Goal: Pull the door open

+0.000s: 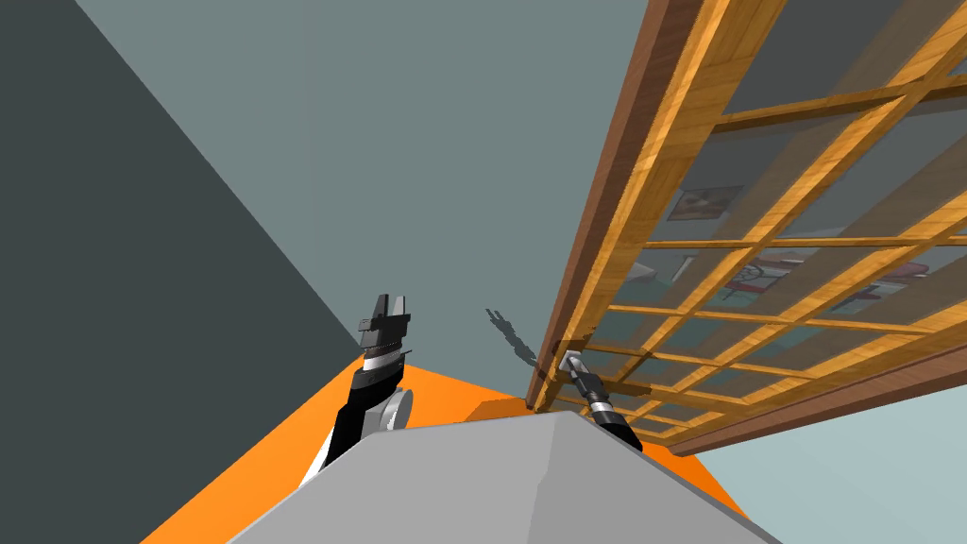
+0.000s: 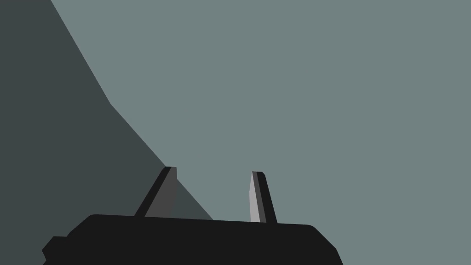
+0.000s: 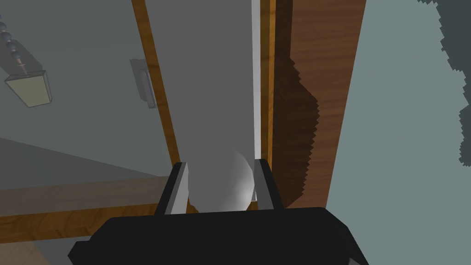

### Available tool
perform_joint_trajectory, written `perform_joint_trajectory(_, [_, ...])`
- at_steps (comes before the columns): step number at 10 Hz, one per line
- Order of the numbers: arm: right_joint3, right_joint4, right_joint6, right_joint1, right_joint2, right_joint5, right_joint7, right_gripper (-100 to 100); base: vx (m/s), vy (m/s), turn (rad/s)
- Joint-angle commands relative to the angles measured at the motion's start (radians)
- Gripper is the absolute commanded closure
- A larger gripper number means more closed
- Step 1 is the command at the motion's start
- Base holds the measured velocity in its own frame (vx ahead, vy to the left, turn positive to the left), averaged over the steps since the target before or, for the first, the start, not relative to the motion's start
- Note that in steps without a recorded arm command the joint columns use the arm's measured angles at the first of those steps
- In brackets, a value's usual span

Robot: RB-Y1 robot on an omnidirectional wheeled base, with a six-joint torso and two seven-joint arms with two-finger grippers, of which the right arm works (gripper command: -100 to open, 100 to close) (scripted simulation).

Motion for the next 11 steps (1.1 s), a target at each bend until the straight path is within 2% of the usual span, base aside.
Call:
perform_joint_trajectory(1, [-0.001, 0.0, -0.002, 0.001, 0.0, -0.001, 0.0, 100, -0.012, 0.001, 0.0])
perform_joint_trajectory(3, [-0.001, 0.0, -0.002, 0.001, 0.0, -0.001, 0.0, 100, 0.0, 0.0, 0.0])
perform_joint_trajectory(11, [0.034, 0.001, 0.009, -0.011, 0.0, -0.054, -0.178, 100, -0.05, -0.013, 0.035])
